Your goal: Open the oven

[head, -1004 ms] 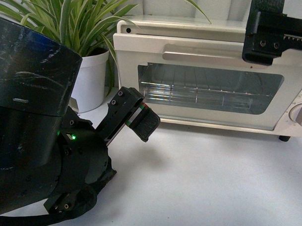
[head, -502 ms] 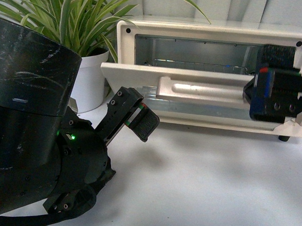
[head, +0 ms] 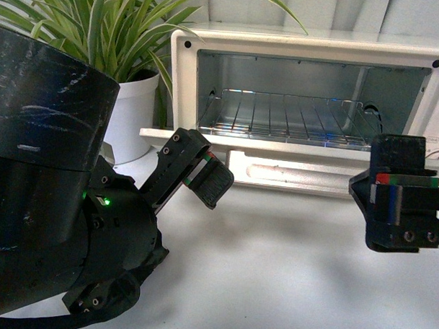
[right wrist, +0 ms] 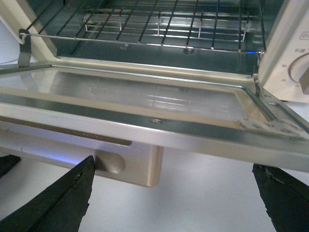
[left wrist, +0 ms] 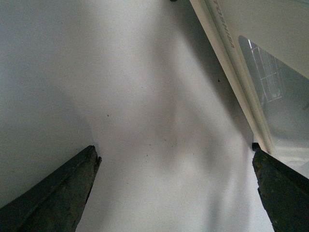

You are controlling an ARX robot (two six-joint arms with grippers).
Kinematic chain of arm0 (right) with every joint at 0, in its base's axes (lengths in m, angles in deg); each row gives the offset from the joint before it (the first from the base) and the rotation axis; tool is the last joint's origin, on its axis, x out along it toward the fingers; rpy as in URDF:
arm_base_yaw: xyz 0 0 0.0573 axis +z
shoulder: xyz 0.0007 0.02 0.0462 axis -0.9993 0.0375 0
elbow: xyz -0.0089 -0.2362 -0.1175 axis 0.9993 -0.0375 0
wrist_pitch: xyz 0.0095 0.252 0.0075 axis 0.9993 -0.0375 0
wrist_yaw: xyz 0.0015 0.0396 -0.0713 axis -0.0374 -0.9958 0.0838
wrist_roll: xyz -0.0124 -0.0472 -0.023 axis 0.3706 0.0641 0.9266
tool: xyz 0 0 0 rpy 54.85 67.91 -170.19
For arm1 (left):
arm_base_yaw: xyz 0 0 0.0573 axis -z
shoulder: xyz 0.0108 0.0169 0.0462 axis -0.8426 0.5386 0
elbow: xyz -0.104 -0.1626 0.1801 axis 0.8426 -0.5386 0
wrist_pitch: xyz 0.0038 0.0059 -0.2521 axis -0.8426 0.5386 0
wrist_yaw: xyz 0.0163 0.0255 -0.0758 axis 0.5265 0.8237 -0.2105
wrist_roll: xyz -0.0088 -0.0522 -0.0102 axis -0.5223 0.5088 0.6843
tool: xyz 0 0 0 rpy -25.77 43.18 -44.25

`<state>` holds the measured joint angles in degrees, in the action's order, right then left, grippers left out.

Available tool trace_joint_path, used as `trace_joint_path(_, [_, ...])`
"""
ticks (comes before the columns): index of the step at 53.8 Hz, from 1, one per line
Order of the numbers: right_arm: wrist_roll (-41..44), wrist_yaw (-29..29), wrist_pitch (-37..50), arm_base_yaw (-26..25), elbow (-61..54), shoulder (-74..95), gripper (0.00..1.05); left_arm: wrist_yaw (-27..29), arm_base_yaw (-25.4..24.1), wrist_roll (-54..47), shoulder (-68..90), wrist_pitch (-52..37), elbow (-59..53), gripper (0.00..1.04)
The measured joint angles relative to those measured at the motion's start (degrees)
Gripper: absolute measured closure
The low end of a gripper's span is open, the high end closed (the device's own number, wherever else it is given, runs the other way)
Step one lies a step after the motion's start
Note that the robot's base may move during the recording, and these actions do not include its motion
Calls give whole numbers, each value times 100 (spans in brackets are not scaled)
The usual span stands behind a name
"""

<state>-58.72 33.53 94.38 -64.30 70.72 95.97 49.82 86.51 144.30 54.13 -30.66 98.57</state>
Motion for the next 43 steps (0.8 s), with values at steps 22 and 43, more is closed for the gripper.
trace_joint_path(22, [-68,-339,-614,-348,-409,-1445,9,267,0,-599,-68,79,-72,7])
trace_joint_path(43, [-70,-544,-717,-741,-544,-1746,9,1043,162,-2769,-118,468,-74,7])
